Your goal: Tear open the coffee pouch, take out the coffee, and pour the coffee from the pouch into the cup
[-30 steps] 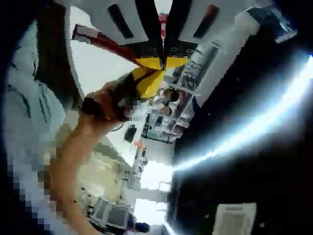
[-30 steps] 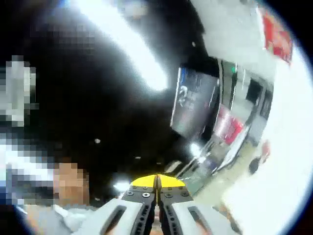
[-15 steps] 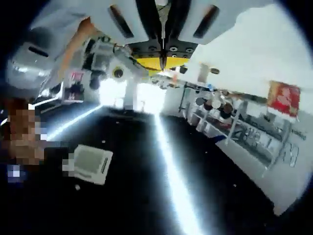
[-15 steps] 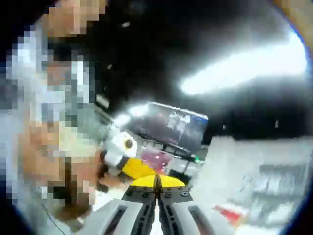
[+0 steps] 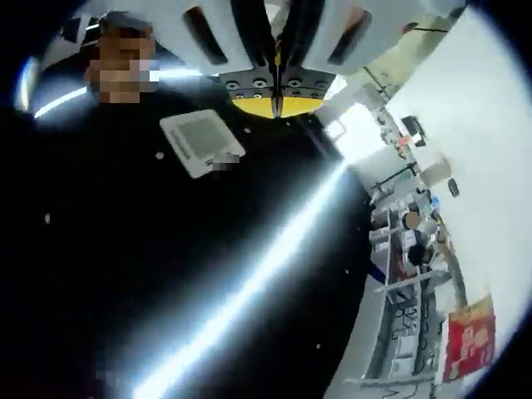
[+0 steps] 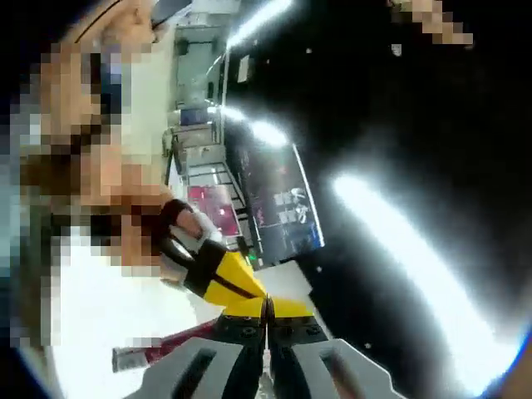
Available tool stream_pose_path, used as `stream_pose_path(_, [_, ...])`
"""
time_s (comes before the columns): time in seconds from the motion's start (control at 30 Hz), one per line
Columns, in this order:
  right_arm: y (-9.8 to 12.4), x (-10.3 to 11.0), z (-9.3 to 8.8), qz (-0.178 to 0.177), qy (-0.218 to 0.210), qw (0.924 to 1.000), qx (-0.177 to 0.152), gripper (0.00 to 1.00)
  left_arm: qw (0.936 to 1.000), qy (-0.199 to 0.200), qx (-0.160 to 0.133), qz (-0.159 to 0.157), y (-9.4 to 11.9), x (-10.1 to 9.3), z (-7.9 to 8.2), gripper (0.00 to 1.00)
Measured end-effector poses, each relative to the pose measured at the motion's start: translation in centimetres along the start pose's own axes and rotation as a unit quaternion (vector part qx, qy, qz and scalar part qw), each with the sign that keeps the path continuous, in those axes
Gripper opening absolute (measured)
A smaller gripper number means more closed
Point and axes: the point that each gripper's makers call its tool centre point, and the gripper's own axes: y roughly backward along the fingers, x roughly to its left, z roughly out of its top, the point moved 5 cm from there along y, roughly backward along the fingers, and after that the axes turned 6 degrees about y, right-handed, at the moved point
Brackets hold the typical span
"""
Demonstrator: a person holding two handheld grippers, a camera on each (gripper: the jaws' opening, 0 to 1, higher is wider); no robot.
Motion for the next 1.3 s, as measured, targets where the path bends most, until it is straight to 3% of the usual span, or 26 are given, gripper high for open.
stream_pose_path(0.07, [0.1, -0.3, 0.0, -0.005, -0.028, 0.9996, -0.01, 0.01, 0.9998, 0.014, 0.001, -0.011, -0.2, 0.0, -0.2, 0.01])
stream_pose_path(0.13, [0.4, -0.5, -0.9, 0.016, -0.153, 0.9875, -0.036, 0.01, 0.9981, -0.054, 0.013, 0.027, -0.2, 0.2, -0.3, 0.02])
stream_pose_path(0.17, [0.5, -0.5, -1.3, 0.028, -0.208, 0.976, -0.056, 0.01, 0.9973, -0.065, 0.021, 0.027, -0.3, -0.3, -0.4, 0.02])
stream_pose_path(0.2, [0.7, -0.5, -1.6, 0.049, -0.277, 0.9568, -0.072, 0.01, 0.9943, -0.093, 0.041, 0.031, -0.3, -0.6, -0.7, 0.03])
stream_pose_path(0.23, [0.8, -0.6, -1.6, 0.064, -0.319, 0.9414, -0.087, 0.01, 0.9903, -0.123, 0.051, 0.04, -0.2, -0.7, -1.0, 0.03])
stream_pose_path(0.27, [0.9, -0.8, -1.7, 0.072, -0.341, 0.9324, -0.095, 0.01, 0.9867, -0.144, 0.059, 0.045, -0.3, -0.9, -1.3, 0.03])
stream_pose_path(0.33, [1.2, -1.0, -1.5, 0.104, -0.413, 0.8959, -0.127, 0.01, 0.9823, -0.162, 0.086, 0.039, -0.3, -1.6, -1.8, 0.04])
stream_pose_path(0.37, [1.2, -1.1, -1.6, 0.111, -0.435, 0.8835, -0.135, 0.01, 0.9814, -0.163, 0.094, 0.04, -0.2, -1.7, -2.0, 0.04])
stream_pose_path(0.43, [1.5, -1.2, -1.4, 0.141, -0.503, 0.8383, -0.157, 0.01, 0.977, -0.174, 0.117, 0.038, -0.3, -2.2, -2.8, 0.04])
stream_pose_path(0.47, [1.6, -1.3, -1.4, 0.155, -0.54, 0.8096, -0.169, 0.01, 0.9744, -0.18, 0.128, 0.039, -0.3, -2.4, -3.2, 0.04])
stream_pose_path(0.5, [1.7, -1.2, -1.3, 0.169, -0.562, 0.7895, -0.181, 0.01, 0.973, -0.184, 0.134, 0.039, -0.2, -2.4, -2.5, 0.04])
stream_pose_path(0.53, [1.8, -1.2, -1.5, 0.182, -0.577, 0.7745, -0.185, 0.01, 0.9704, -0.19, 0.143, 0.04, -0.1, -2.5, -2.7, 0.04])
stream_pose_path(0.6, [2.0, -1.0, -1.2, 0.207, -0.611, 0.739, -0.194, 0.01, 0.962, -0.21, 0.168, 0.046, 0.1, -2.6, -2.6, 0.04])
stream_pose_path(0.63, [2.0, -0.9, -1.2, 0.213, -0.617, 0.7321, -0.195, 0.01, 0.9595, -0.215, 0.175, 0.05, 0.2, -2.6, -2.3, 0.04])
stream_pose_path(0.7, [2.2, -0.5, -0.8, 0.247, -0.64, 0.6999, -0.197, 0.01, 0.9455, -0.244, 0.206, 0.065, 0.6, -2.7, -2.4, 0.04])
stream_pose_path(0.77, [2.3, -0.2, -0.7, 0.264, -0.65, 0.6862, -0.192, 0.01, 0.9347, -0.261, 0.227, 0.08, 0.9, -2.7, -2.9, 0.04])
stream_pose_path(0.8, [2.3, 0.0, -0.6, 0.275, -0.658, 0.6749, -0.19, 0.01, 0.9305, -0.269, 0.233, 0.086, 1.0, -2.7, -2.9, 0.04])
stream_pose_path(0.83, [2.3, 0.1, -0.6, 0.278, -0.661, 0.6707, -0.187, 0.01, 0.9263, -0.275, 0.24, 0.092, 1.1, -2.8, -3.1, 0.04])
stream_pose_path(0.9, [2.4, 0.4, -0.5, 0.299, -0.674, 0.6488, -0.189, 0.01, 0.9173, -0.286, 0.259, 0.099, 1.4, -2.9, -3.6, 0.04])
stream_pose_path(0.93, [2.4, 0.5, -0.3, 0.305, -0.676, 0.6425, -0.19, 0.01, 0.9131, -0.292, 0.266, 0.101, 1.5, -3.0, -3.7, 0.04])
stream_pose_path(1.13, [2.5, 1.0, 0.0, 0.322, -0.679, 0.6315, -0.19, 0.01, 0.8971, -0.315, 0.287, 0.115, 2.1, -3.2, -4.2, 0.05])
stream_pose_path(1.3, [2.4, 1.0, 0.0, 0.318, -0.677, 0.6369, -0.186, 0.01, 0.8898, -0.333, 0.283, 0.13, 2.2, -3.0, -3.6, 0.06])
